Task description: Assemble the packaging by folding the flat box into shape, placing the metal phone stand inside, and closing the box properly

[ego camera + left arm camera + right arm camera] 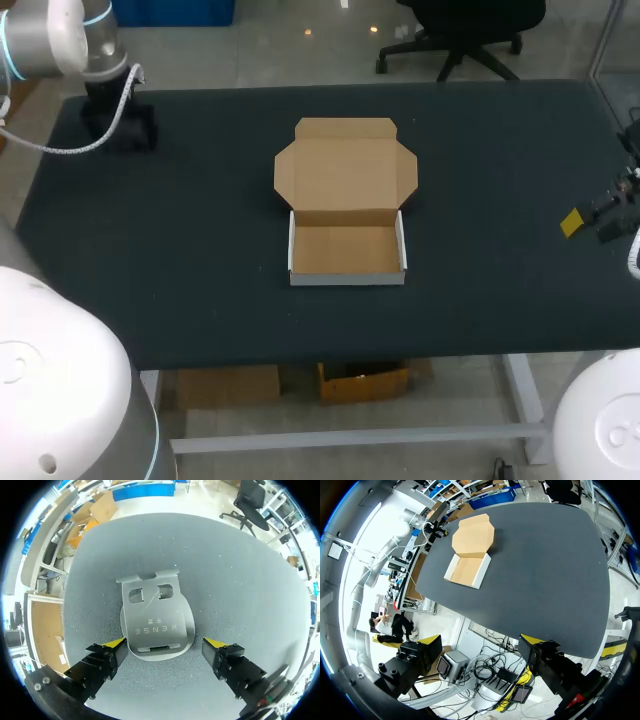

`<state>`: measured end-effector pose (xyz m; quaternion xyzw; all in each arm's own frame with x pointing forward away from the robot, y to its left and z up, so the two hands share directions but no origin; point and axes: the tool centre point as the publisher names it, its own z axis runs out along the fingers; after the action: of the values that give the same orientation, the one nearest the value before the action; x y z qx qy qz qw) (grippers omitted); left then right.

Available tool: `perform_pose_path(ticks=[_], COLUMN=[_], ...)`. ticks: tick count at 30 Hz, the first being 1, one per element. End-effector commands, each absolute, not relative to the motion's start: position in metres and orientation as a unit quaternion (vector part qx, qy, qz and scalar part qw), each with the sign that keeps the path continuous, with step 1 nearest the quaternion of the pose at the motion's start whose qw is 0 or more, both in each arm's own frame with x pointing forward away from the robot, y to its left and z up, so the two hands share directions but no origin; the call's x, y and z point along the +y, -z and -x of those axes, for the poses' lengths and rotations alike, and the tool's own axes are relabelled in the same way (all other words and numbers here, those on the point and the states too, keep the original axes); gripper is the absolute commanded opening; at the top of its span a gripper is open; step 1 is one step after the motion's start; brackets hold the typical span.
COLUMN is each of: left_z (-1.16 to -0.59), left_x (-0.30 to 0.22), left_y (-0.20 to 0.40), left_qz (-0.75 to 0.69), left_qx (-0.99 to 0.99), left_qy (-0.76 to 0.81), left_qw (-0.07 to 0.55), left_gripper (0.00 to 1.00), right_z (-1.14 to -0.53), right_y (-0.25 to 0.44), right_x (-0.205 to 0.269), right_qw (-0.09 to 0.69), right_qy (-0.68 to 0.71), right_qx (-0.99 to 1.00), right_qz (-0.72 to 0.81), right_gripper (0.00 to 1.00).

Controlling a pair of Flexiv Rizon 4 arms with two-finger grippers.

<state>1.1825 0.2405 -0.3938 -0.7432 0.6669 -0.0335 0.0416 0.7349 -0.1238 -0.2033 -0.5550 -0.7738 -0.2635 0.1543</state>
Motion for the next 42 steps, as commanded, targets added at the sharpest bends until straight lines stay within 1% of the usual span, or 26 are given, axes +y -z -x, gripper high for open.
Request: perform_pose_path(ticks=[1,34,36,42], left_z=[-1.191,-1.207,-1.208,-1.209], left_x=[0.242,0.249,0.249,0.250], left_y=[0.396,0.398,0.399,0.399], left_qz=[0.744,0.761,0.761,0.764], left_qx=[0.667,0.647,0.647,0.644], left_qy=[0.028,0.027,0.027,0.026], left_qw=[0.038,0.038,0.038,0.039], left_gripper=[1.00,1.00,0.94,0.90], right_z=[-0.734,-0.734,-0.734,-0.734], right_y=[0.202,0.202,0.202,0.202], right_x=[-0.124,-0.124,-0.124,-0.124], right_qw=[0.155,0.155,0.155,0.155], right_qy=[0.264,0.264,0.264,0.264], right_qx=[-0.774,-0.774,-0.774,-0.774], right_qz=[0.554,0.554,0.554,0.554], right_gripper=[1.00,1.00,1.00,1.00])
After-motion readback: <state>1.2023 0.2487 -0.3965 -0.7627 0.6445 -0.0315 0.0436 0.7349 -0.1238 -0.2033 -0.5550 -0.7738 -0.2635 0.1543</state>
